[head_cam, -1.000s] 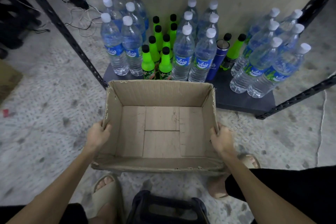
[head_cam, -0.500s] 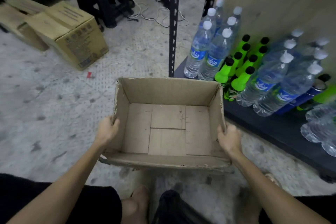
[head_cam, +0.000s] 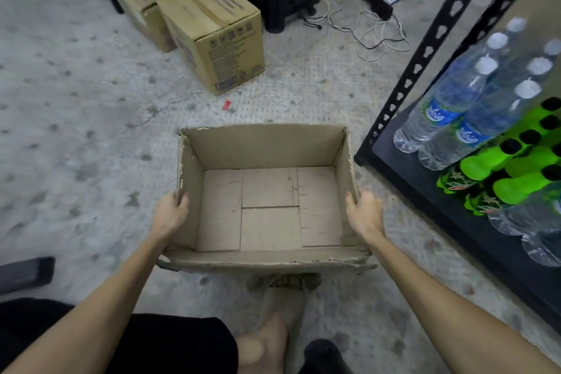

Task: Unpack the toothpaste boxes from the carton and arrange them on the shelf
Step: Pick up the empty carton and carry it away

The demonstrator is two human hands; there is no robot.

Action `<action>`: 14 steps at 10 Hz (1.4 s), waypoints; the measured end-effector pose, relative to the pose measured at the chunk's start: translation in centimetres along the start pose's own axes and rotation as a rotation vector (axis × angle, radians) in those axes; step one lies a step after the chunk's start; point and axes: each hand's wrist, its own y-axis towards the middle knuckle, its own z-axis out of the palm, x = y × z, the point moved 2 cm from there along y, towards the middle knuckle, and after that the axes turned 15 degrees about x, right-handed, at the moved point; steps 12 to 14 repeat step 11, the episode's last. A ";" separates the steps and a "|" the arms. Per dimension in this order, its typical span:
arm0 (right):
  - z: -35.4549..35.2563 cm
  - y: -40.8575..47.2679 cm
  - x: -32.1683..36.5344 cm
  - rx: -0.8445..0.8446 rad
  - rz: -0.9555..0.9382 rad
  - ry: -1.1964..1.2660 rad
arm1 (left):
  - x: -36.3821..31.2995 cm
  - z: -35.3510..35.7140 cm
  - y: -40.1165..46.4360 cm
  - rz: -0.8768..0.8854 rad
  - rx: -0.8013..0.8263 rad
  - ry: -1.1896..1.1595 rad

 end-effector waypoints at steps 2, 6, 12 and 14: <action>2.7 2.4 2.9 0.099 -0.045 -0.007 | 2.9 -1.9 1.7 -0.074 -0.002 -0.037; 3.9 3.7 2.1 0.093 -0.021 -0.091 | 2.6 -1.1 1.4 -0.097 -0.045 0.027; -1.7 -3.3 1.1 -0.219 0.023 -0.040 | -4.5 4.0 -5.1 0.062 -0.379 0.374; -1.7 -3.3 1.1 -0.219 0.023 -0.040 | -4.5 4.0 -5.1 0.062 -0.379 0.374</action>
